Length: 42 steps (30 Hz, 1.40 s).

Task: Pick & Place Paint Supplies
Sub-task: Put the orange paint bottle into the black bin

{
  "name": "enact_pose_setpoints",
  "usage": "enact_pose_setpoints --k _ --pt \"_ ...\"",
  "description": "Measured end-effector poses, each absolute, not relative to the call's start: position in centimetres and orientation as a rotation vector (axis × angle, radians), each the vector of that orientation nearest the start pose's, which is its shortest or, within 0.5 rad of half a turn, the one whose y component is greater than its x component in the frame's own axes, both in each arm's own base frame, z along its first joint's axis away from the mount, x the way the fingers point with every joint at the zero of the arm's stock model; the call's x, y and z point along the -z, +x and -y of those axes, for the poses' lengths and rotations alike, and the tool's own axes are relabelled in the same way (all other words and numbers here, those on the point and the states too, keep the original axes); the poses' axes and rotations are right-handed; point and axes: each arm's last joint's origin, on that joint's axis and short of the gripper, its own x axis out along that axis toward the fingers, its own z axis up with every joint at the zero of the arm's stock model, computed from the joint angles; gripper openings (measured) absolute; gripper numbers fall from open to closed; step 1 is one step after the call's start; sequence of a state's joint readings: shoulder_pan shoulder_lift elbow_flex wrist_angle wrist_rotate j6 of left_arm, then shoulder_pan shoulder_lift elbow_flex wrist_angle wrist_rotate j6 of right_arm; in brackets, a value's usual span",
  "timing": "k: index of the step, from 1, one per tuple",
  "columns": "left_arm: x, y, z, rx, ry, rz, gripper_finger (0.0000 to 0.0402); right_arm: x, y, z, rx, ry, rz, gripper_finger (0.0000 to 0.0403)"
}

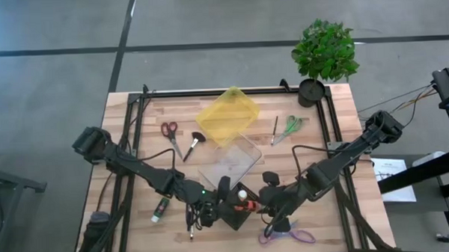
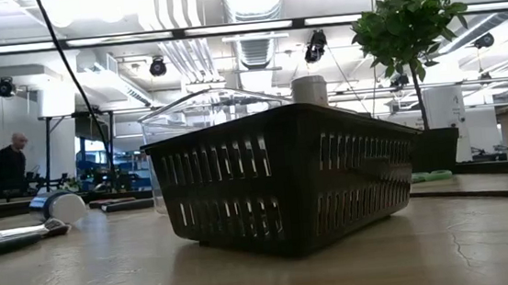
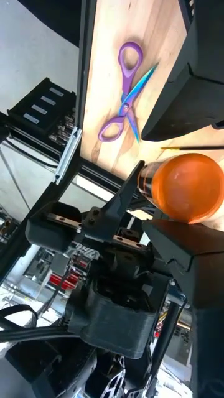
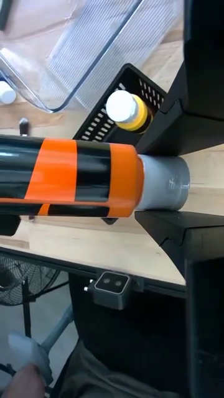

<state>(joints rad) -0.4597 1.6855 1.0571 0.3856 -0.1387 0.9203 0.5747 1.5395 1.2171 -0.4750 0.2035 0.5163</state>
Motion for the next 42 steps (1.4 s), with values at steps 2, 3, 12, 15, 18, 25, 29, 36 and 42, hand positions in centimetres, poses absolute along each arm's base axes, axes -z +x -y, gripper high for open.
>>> enact_pose_setpoints --k 2,3,12,15,18,25,29,36,42 --pt "-24.69 34.03 16.29 0.404 0.980 -0.072 0.0221 -27.80 28.07 -17.49 -0.152 0.185 -0.802 0.0113" --pt "-24.69 34.04 16.27 0.404 0.980 -0.073 0.0221 -27.80 28.09 -17.50 -0.152 0.185 -0.800 0.0113" --pt "-24.63 34.04 16.22 0.403 0.977 -0.078 0.0221 -27.88 28.15 -17.56 -0.161 0.184 -0.790 0.0113" --pt "-24.63 34.05 16.19 0.401 0.978 -0.080 0.0221 -27.90 28.17 -17.56 -0.162 0.183 -0.788 0.0113" --pt "-24.61 34.06 16.16 0.400 0.977 -0.082 0.0221 -27.90 28.17 -17.57 -0.164 0.179 -0.787 0.0113" --pt "-24.53 34.09 16.07 0.371 0.976 -0.098 0.0213 -27.96 28.20 -17.62 -0.169 0.177 -0.779 0.0113" --pt "-24.54 34.09 16.06 0.368 0.975 -0.099 0.0182 -27.95 28.20 -17.62 -0.170 0.175 -0.780 0.0113" --pt "-24.53 34.09 16.07 0.372 0.974 -0.098 0.0155 -27.89 28.19 -17.61 -0.169 0.174 -0.781 0.0113" --pt "-24.53 34.06 16.14 0.373 0.976 -0.097 0.0173 -27.81 28.18 -17.61 -0.169 0.174 -0.780 0.0113"
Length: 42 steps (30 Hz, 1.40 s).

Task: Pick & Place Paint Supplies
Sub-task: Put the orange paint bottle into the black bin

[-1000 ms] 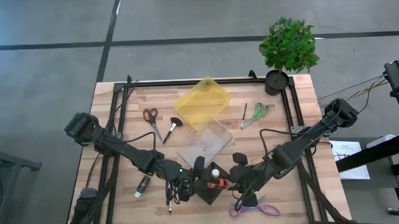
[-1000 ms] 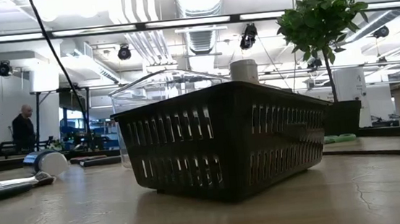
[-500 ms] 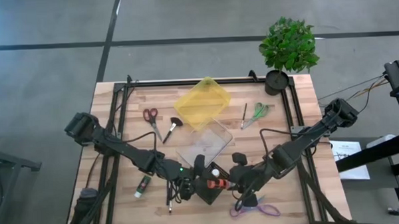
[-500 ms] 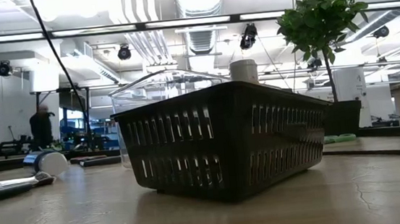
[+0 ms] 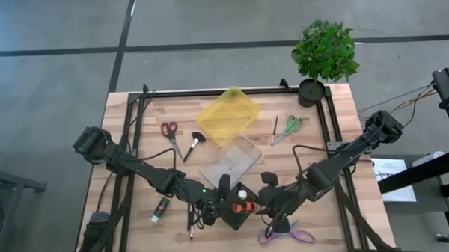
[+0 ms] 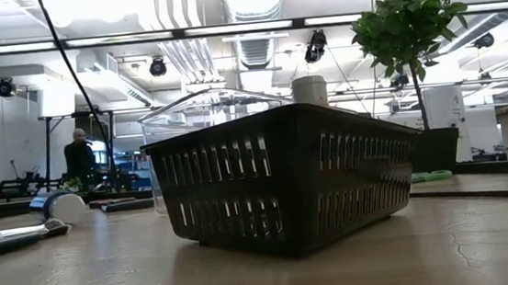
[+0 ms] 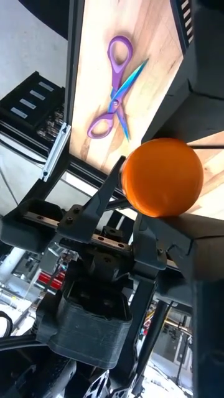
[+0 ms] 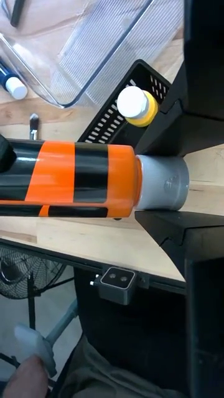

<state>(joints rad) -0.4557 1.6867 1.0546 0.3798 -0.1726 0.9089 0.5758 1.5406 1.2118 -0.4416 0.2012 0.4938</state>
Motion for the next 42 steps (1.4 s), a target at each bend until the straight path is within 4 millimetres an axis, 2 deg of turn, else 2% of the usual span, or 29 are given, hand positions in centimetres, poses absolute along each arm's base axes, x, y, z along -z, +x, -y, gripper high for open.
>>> enact_pose_setpoints --k 6,13,19,27,32,36,39,42 --pt "-24.5 34.1 16.1 0.373 0.976 -0.096 0.0171 -27.8 28.2 -17.6 -0.174 0.162 -0.780 0.0113" --pt "-24.5 34.0 16.2 0.374 0.976 -0.096 0.0135 -27.8 28.2 -17.6 -0.167 0.155 -0.768 0.0175" --pt "-24.5 34.0 16.2 0.374 0.974 -0.096 0.0132 -27.9 28.0 -18.0 -0.194 0.121 -0.759 0.0181" --pt "-25.1 33.8 16.1 0.375 0.944 -0.090 0.0139 -28.5 27.0 -19.7 -0.192 -0.011 -0.686 0.0184" --pt "-25.5 33.6 16.0 0.374 0.920 -0.094 0.0140 -29.4 25.5 -21.6 -0.122 -0.163 -0.585 0.0184" --pt "-25.5 33.6 15.9 0.368 0.915 -0.097 0.0141 -29.5 23.8 -23.4 0.027 -0.380 -0.474 0.0184" --pt "-25.6 33.6 16.0 0.362 0.894 -0.083 0.0141 -28.5 22.6 -25.0 0.152 -0.601 -0.414 0.0185" --pt "-26.1 33.7 16.1 0.358 0.861 -0.039 0.0141 -26.4 22.2 -26.6 0.256 -0.799 -0.391 0.0185"
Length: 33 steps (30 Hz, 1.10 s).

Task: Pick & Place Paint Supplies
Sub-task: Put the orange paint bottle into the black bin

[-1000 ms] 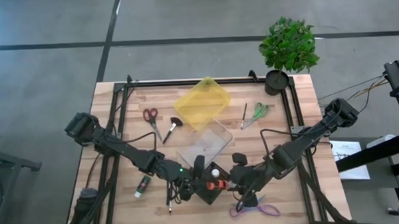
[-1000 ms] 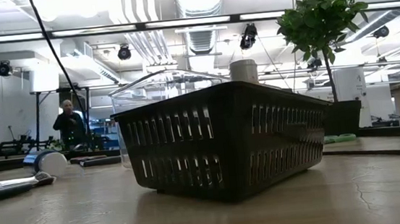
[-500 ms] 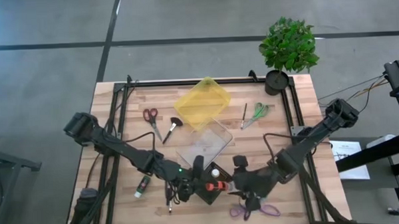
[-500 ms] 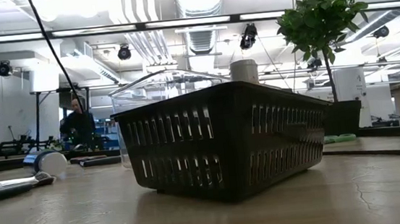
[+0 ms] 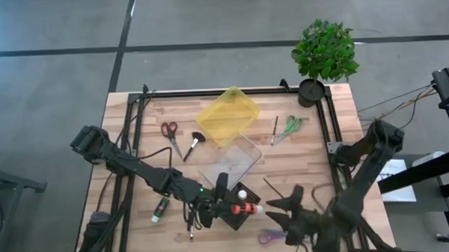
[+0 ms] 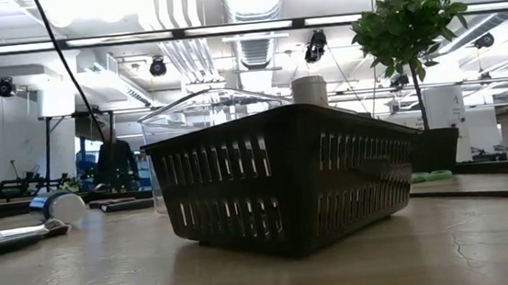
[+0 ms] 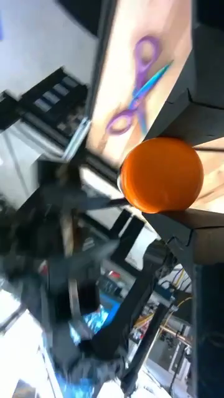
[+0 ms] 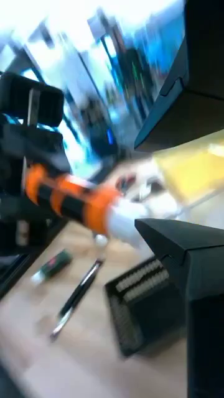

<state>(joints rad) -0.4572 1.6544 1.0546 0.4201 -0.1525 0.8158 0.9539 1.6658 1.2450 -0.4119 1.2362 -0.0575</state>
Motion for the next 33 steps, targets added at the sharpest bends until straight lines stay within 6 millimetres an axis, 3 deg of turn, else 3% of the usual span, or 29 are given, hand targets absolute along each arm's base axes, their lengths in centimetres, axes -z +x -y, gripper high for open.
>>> enact_pose_setpoints --k 7,16,23,27,33 --pt "-27.1 33.6 16.4 0.432 0.756 0.093 0.0141 -21.2 23.7 -28.9 0.511 -1.091 -0.359 0.0185" --pt "-27.2 33.6 16.6 0.487 0.698 0.105 0.0141 -19.9 24.5 -30.0 0.535 -1.148 -0.361 0.0185" --pt "-27.2 33.6 16.6 0.489 0.678 0.106 0.0141 -22.1 24.7 -30.4 0.528 -1.192 -0.374 0.0185" --pt "-27.3 33.5 16.6 0.498 0.674 0.111 0.0141 -24.7 24.7 -31.4 0.508 -1.255 -0.384 0.0185" --pt "-27.7 33.3 17.0 0.504 0.661 0.157 0.0141 -29.6 23.2 -33.9 0.449 -1.301 -0.353 0.0185"
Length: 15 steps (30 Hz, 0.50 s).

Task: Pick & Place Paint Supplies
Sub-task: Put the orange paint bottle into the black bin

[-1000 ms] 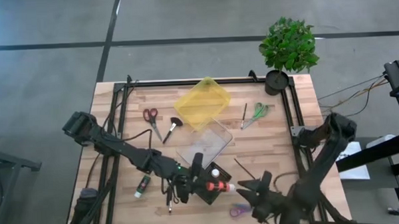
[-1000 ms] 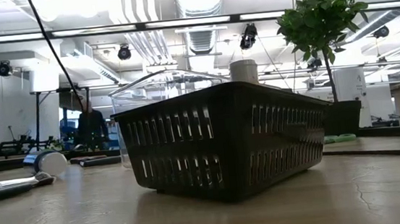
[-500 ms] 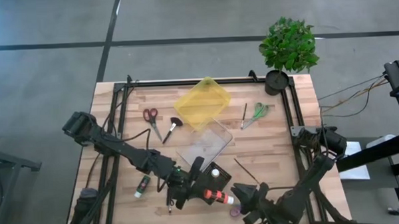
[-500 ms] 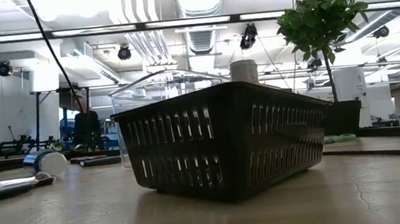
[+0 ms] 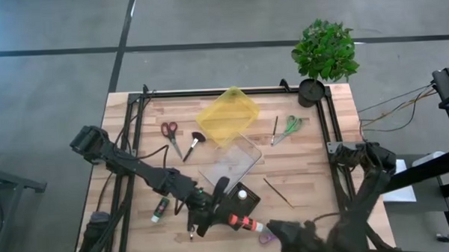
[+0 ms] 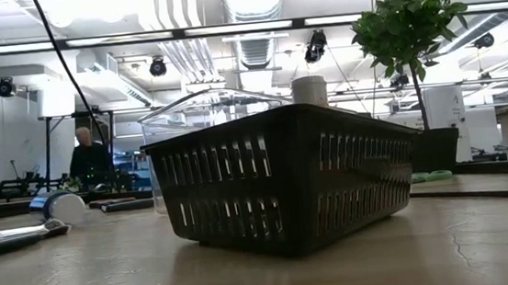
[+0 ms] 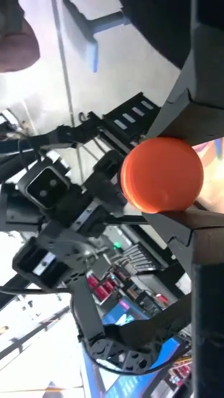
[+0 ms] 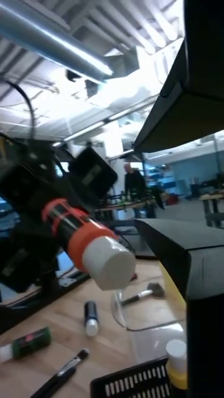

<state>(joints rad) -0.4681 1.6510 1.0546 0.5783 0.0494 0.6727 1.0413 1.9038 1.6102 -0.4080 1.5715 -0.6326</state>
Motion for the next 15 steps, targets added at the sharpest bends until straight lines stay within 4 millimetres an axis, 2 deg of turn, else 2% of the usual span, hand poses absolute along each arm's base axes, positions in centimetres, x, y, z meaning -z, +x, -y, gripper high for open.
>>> enact_pose_setpoints --k 5,8,10,12,15 --pt "-29.2 32.6 17.0 0.509 0.655 0.221 0.0141 -32.6 20.8 -35.9 0.382 -1.354 -0.315 0.0185" --pt "-30.4 31.9 16.8 0.539 0.647 0.270 0.0141 -35.4 19.2 -36.7 0.316 -1.249 -0.257 0.0185" --pt "-31.0 31.5 16.8 0.568 0.642 0.301 0.0141 -36.2 18.8 -36.8 0.244 -1.182 -0.229 0.0185" --pt "-31.3 31.3 16.8 0.593 0.641 0.328 0.0141 -35.3 19.2 -36.5 0.241 -1.200 -0.243 0.0185" --pt "-31.4 31.2 16.9 0.612 0.657 0.351 0.0141 -32.3 21.1 -35.5 0.281 -1.278 -0.304 0.0185"
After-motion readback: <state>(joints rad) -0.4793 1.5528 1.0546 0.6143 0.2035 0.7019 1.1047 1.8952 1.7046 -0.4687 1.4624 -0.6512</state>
